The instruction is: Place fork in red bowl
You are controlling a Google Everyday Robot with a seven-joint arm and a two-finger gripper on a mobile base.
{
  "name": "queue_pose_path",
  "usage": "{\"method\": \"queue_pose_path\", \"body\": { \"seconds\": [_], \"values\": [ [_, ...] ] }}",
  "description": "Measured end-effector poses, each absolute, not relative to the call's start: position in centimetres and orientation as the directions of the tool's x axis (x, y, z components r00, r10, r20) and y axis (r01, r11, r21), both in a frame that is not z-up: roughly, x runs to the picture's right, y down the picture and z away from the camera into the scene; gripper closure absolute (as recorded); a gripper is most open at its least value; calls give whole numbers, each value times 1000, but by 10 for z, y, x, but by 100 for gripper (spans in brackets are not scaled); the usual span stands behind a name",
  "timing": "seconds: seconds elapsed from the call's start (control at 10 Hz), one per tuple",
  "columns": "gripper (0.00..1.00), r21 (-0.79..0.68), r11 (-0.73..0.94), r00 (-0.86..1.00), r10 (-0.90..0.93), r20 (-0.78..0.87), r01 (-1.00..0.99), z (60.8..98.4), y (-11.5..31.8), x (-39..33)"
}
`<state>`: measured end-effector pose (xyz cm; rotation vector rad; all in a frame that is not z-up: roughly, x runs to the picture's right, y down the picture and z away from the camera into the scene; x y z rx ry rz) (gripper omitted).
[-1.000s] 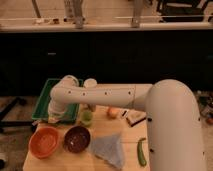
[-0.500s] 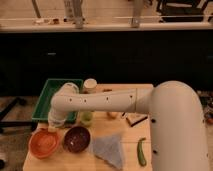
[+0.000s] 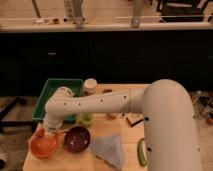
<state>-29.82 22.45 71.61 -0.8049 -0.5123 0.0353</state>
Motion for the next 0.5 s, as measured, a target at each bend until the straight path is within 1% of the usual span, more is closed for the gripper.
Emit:
{"method": "queue_pose_path", "body": {
  "seconds": [0.3, 0.5],
  "values": [
    [100, -718, 667, 881, 199, 428, 198, 716, 245, -317],
    [100, -727, 654, 882, 195, 430, 209, 717, 251, -322]
  ]
}}
